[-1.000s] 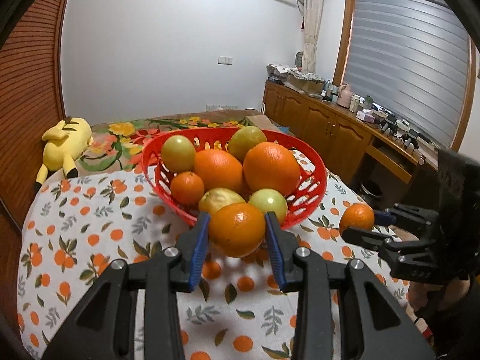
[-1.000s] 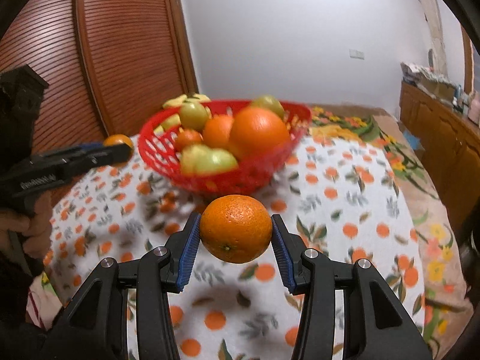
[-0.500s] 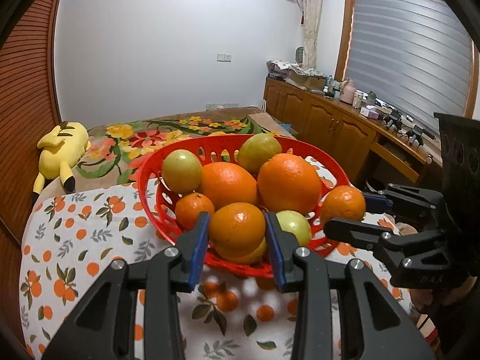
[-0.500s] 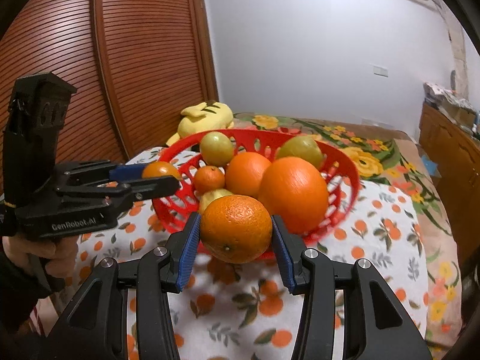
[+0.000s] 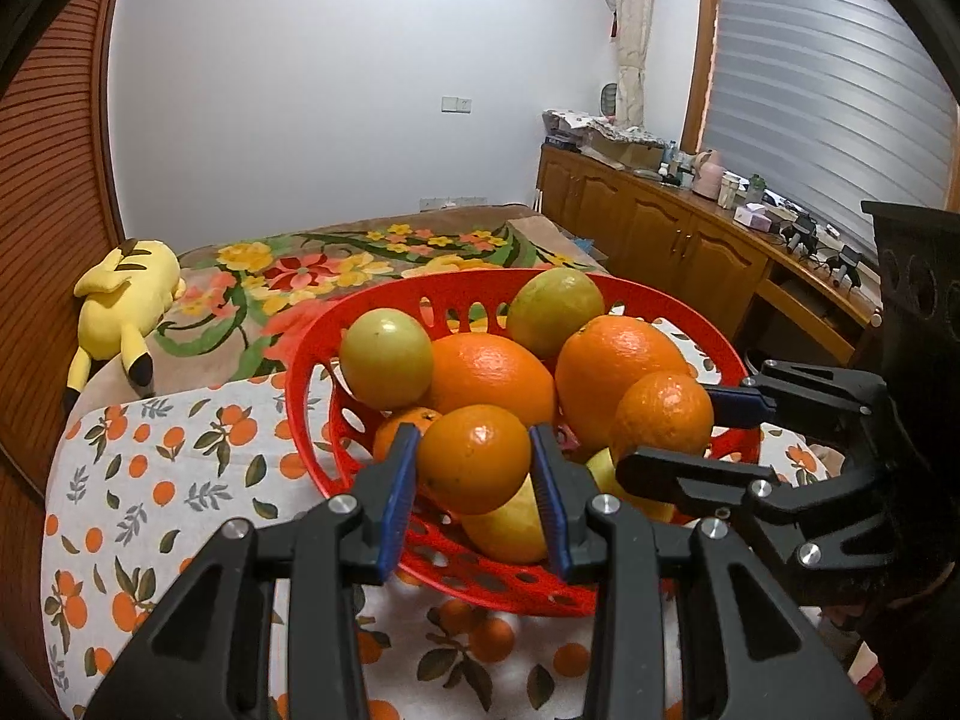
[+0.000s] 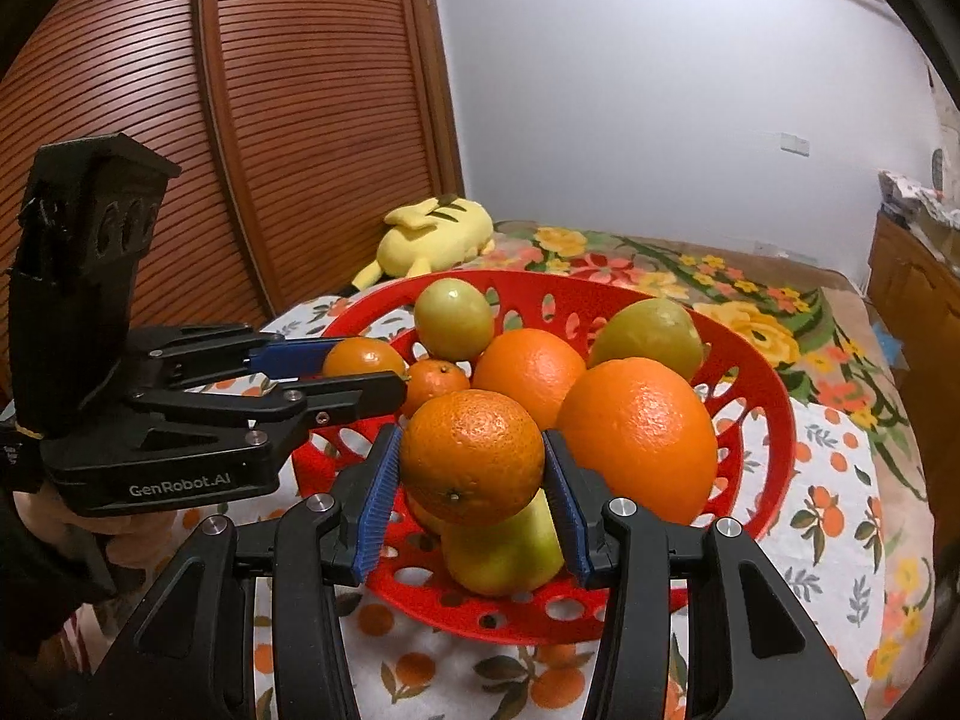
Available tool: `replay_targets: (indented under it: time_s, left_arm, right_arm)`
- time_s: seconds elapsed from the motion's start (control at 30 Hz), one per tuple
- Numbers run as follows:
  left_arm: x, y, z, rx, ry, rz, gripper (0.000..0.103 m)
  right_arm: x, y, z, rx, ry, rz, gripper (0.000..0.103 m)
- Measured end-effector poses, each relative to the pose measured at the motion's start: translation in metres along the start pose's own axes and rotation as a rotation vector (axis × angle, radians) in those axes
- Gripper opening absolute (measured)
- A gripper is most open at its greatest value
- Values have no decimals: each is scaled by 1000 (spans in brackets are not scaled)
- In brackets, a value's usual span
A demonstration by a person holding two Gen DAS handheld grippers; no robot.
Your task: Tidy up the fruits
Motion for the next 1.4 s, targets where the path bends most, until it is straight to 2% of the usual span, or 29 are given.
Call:
replay_targets:
  time_s: [0.17,0.67,0.87,1.03,1.4]
  left_arm:
    - [4,2,-3,-5,2,-3,35]
    - [10,1,-11,-9,22,-16,36]
    - [6,0,-13,-20,26,-10,46]
    - [-4,-3,-9,-32,34,-9,50]
    - [-50,-21,19,-29,43,22,53]
  right_arm:
    - [0,1,1,22,27,3,52]
    - [-17,-2,1,29,3,27,52]
    - [-22,-6,2,34,-7,33,52]
    - [-30,-11,4,47,-26,43,52]
    - [-61,-34,1,91,-94,78,53]
Point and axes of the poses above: each gripper's, at about its wrist camera, not at the fingertips, and x roughly the way its jaws point, z to its right, y to its top, the point moved 2 cm from there along x, roughly the way its jaws point, and after that the axes turned 9 degrees about x, right-handed, at the moved point
